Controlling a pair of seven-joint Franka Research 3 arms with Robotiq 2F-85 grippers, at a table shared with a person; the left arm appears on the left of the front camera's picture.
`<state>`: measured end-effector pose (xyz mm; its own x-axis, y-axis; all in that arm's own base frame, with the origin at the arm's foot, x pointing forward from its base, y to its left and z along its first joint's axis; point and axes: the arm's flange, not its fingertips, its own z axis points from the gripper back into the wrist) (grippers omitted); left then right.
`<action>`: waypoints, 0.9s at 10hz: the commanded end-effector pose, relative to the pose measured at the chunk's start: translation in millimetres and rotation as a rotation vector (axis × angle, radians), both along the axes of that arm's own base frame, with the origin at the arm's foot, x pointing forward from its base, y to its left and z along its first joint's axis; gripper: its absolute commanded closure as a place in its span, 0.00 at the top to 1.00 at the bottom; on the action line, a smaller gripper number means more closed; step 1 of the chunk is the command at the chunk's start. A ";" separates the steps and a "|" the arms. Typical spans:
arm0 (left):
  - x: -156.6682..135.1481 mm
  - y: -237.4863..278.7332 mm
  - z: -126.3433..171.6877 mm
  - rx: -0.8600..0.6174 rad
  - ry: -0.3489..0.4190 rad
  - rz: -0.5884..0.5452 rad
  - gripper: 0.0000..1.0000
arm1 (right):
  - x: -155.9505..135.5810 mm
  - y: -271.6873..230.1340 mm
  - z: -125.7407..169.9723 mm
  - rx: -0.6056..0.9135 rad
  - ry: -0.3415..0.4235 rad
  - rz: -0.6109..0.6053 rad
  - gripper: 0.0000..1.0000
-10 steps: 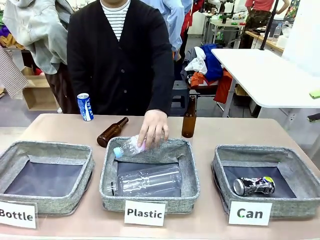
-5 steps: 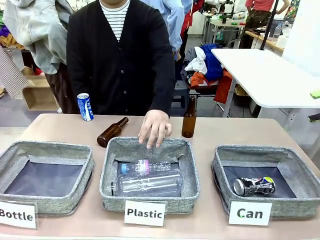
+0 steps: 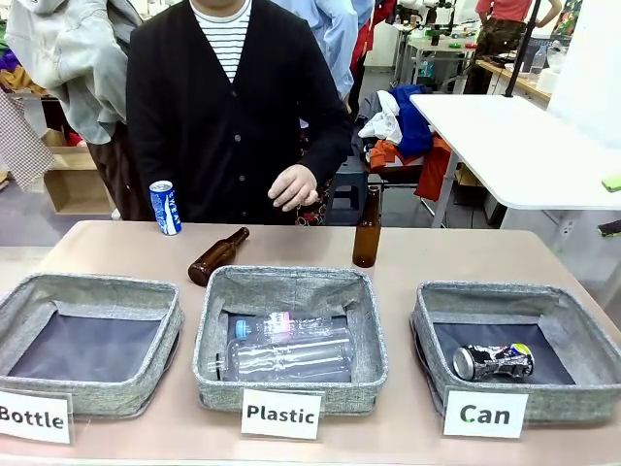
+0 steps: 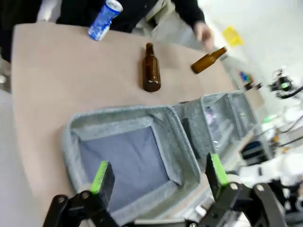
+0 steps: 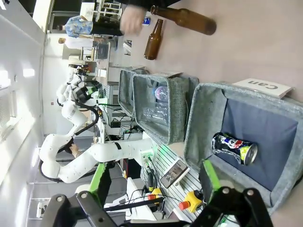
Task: Sort the can waste into the basket.
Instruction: Pick up the can waste from the table and place it in the right Fabric basket.
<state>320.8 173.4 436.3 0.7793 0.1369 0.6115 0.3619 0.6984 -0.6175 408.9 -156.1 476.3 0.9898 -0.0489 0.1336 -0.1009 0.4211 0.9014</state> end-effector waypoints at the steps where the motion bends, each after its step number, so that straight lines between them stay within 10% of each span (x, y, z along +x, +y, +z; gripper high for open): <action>1: 59.1 -60.7 -12.2 0.144 0.028 -0.015 1.00 | -1.9 -2.4 3.1 -0.008 -0.013 0.016 1.00; 5: 146.8 -105.8 -45.0 0.264 -0.198 -0.003 1.00 | -1.9 -2.4 3.1 -0.008 -0.013 0.016 1.00; 8: 200.7 -107.3 -64.9 0.332 -0.159 0.086 1.00 | -1.9 -2.4 3.1 -0.008 -0.013 0.016 1.00; 9: 164.6 -110.4 -45.6 0.301 -0.169 0.034 1.00 | -1.9 -2.4 3.1 -0.008 -0.013 0.016 1.00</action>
